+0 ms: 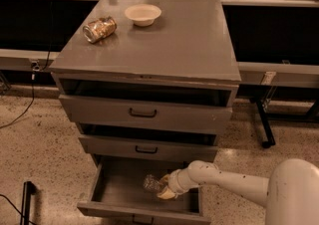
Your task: Place water bottle into bottom drawer
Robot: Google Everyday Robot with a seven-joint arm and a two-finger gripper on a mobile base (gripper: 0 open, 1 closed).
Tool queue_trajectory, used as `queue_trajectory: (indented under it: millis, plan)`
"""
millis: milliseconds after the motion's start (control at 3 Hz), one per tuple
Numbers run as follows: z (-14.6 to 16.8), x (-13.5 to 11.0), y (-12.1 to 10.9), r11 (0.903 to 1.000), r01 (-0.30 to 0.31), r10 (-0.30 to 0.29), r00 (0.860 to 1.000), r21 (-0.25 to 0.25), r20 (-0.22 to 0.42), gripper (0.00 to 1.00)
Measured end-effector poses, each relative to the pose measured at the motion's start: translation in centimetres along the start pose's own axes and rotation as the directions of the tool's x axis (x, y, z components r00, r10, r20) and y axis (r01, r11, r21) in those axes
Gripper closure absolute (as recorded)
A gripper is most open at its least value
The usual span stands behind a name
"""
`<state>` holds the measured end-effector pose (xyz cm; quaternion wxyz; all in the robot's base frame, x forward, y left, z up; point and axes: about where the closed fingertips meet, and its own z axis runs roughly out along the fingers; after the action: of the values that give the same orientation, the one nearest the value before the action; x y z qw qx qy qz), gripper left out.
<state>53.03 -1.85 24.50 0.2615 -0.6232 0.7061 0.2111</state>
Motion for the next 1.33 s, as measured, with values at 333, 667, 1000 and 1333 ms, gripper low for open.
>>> queue_trajectory:
  millis: [333,667,1000,1333]
  plan:
    - [0.2,0.0,0.1,1.0,0.0,0.0,1.0,-0.003,0.001,0.5]
    - [0.3,-0.1,0.3,1.0,0.001,-0.001,1.0,-0.007,0.002,0.28]
    - [0.5,-0.1,0.4,0.9999,0.001,-0.001,1.0,-0.01,0.002,0.05]
    - [-0.6,-0.9,1.2,0.9994,0.032,-0.032,0.999,0.015,0.003,0.0]
